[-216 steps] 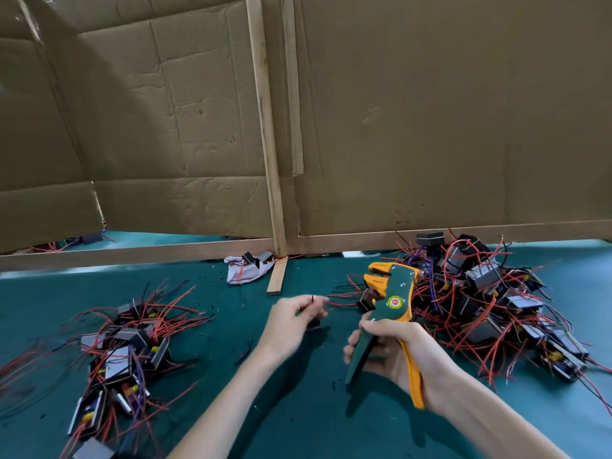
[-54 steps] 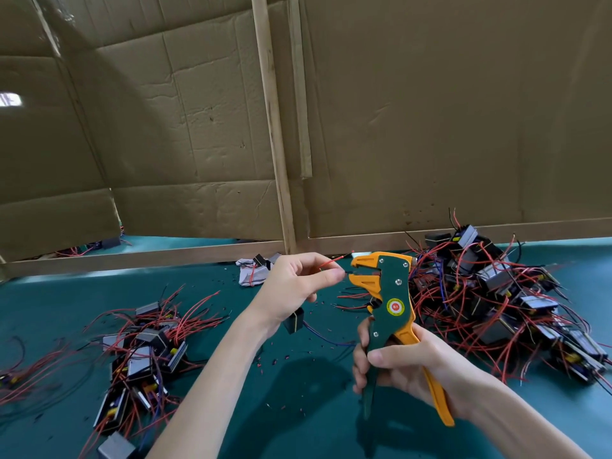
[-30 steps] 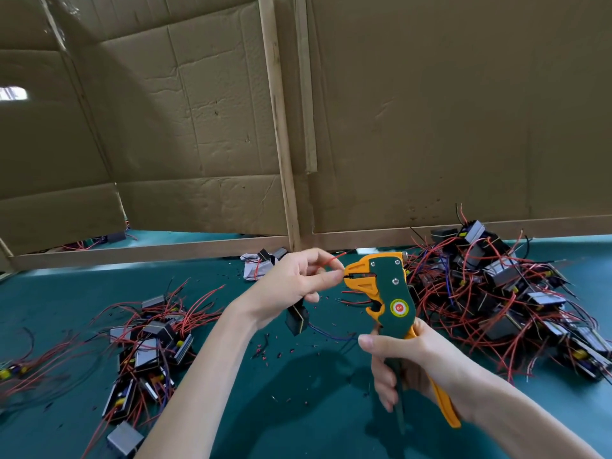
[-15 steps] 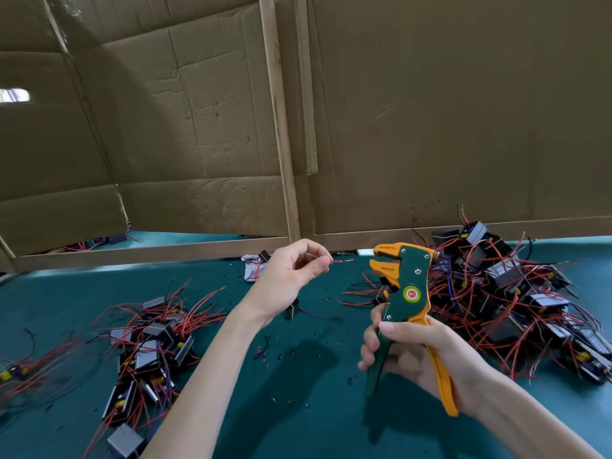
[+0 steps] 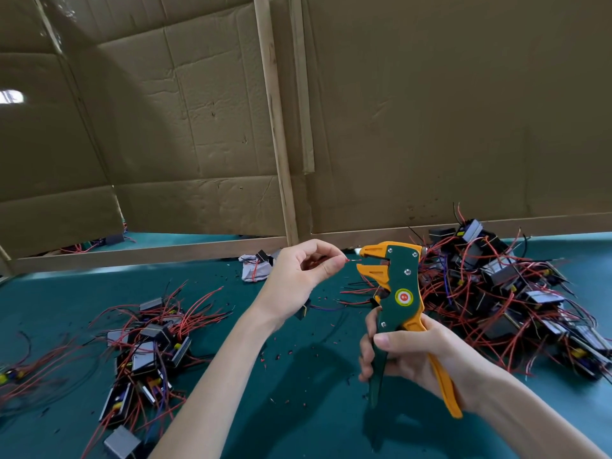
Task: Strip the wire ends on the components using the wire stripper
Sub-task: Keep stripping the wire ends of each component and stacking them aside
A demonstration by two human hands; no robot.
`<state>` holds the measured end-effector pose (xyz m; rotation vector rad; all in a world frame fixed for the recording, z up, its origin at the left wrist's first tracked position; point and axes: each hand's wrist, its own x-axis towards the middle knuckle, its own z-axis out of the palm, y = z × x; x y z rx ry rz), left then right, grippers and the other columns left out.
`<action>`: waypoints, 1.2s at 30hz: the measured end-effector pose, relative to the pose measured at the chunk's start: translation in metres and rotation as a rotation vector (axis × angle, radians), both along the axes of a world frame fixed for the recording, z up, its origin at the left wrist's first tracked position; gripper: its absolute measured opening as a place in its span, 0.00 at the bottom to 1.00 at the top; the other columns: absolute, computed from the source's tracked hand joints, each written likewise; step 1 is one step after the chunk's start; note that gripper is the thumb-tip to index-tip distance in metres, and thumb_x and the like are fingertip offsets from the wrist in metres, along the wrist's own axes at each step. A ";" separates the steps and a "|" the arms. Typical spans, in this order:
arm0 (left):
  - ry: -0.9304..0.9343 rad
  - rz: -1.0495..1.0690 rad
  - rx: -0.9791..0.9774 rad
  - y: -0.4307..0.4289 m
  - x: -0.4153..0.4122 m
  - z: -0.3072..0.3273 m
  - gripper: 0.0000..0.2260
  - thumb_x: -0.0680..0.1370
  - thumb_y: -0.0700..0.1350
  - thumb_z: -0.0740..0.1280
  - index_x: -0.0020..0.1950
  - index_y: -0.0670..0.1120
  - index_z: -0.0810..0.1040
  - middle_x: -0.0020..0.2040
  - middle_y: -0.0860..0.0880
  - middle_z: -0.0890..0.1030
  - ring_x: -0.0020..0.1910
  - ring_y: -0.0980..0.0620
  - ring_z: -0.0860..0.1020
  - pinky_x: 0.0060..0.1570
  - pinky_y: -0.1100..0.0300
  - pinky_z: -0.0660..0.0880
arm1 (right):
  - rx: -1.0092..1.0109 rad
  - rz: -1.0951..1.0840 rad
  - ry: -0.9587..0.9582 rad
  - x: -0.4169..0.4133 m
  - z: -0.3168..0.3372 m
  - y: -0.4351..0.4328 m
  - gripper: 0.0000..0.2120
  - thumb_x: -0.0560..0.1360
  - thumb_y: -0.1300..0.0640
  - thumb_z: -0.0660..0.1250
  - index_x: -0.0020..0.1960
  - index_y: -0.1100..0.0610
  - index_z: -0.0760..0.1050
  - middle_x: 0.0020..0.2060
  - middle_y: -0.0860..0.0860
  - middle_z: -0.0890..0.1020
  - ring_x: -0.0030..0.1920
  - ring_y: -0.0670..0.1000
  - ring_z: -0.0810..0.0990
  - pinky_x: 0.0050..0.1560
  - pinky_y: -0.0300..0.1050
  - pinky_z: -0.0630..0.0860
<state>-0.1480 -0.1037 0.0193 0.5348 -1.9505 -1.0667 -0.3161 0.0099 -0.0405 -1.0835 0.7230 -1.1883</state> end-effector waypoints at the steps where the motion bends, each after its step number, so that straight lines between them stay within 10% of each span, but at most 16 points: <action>1: -0.014 -0.009 0.006 0.001 0.000 0.000 0.02 0.76 0.44 0.70 0.44 0.50 0.81 0.35 0.61 0.79 0.35 0.65 0.75 0.37 0.74 0.69 | 0.004 -0.004 0.010 0.000 0.000 0.000 0.13 0.68 0.60 0.78 0.46 0.61 0.76 0.40 0.65 0.79 0.41 0.64 0.79 0.50 0.61 0.77; 25: -0.151 -0.045 0.054 -0.001 0.005 0.000 0.04 0.77 0.42 0.69 0.43 0.47 0.81 0.38 0.53 0.79 0.37 0.60 0.72 0.41 0.71 0.70 | 0.227 -0.400 0.081 0.039 0.002 0.014 0.19 0.66 0.55 0.75 0.26 0.58 0.66 0.20 0.57 0.67 0.19 0.53 0.64 0.22 0.42 0.66; 36: -0.140 0.079 0.008 -0.011 0.014 0.001 0.05 0.78 0.43 0.67 0.43 0.50 0.80 0.31 0.62 0.76 0.33 0.65 0.71 0.38 0.73 0.68 | 0.139 -0.161 -0.142 0.023 0.008 0.012 0.18 0.63 0.67 0.73 0.53 0.67 0.78 0.40 0.66 0.80 0.40 0.65 0.81 0.42 0.56 0.80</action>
